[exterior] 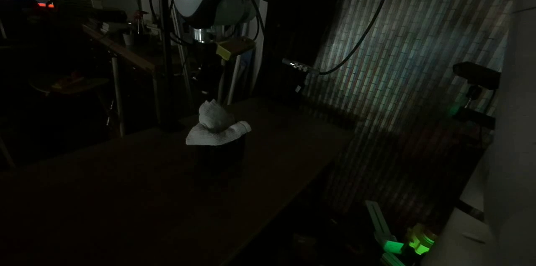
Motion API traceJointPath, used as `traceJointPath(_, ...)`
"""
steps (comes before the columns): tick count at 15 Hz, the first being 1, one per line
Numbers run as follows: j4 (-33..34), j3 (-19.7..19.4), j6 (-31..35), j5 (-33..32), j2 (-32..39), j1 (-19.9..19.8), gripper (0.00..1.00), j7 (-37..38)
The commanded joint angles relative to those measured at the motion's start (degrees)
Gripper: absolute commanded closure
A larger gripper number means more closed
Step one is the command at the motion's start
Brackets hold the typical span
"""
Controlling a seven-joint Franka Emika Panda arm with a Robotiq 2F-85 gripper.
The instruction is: Pick up the towel and put it in the box
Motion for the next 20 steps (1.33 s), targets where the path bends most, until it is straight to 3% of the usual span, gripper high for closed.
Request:
traceJointPath(1, 1.12, 0.28, 1.41, 1.06, 1.61, 0.19, 0.90, 0.90)
traceJointPath(20, -11.00, 0.67, 6.43, 3.64, -2.51, 0.85, 0.89, 7.22)
